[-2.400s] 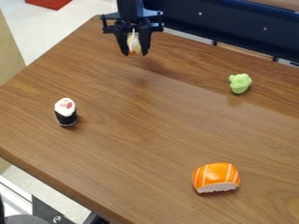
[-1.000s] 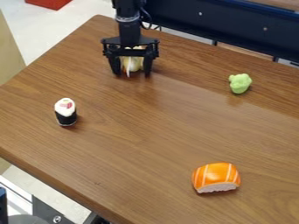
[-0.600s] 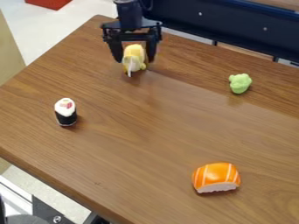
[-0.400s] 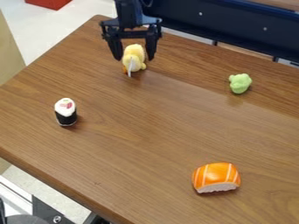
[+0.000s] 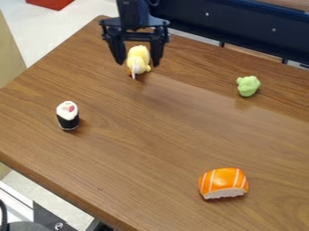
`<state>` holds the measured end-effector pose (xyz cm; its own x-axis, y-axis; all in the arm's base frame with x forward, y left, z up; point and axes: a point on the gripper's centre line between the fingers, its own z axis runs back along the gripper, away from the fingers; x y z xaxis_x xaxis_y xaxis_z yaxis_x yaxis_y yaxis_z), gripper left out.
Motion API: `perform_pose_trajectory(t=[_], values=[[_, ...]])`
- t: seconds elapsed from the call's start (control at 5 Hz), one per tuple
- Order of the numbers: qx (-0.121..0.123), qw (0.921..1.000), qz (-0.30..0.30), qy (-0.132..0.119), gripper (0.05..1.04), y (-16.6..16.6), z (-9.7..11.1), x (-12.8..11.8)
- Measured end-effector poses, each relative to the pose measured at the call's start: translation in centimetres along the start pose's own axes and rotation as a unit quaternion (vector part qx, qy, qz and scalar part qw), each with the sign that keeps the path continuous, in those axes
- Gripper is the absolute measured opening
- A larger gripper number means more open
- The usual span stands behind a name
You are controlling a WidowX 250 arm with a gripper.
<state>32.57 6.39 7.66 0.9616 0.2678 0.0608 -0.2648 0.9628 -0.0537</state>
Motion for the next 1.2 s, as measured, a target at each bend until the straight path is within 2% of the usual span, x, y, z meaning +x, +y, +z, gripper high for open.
perform_pose_trajectory(t=[0.2, 0.6, 1.2], values=[[0.016, 0.9993, -0.032, 0.008, 0.999, -1.9, -0.5, -2.2], [0.023, 0.9972, -0.069, 0.020, 0.999, -5.3, -1.5, -4.2], [0.017, 0.9956, -0.091, 0.015, 0.999, -6.9, -0.7, -3.8]])
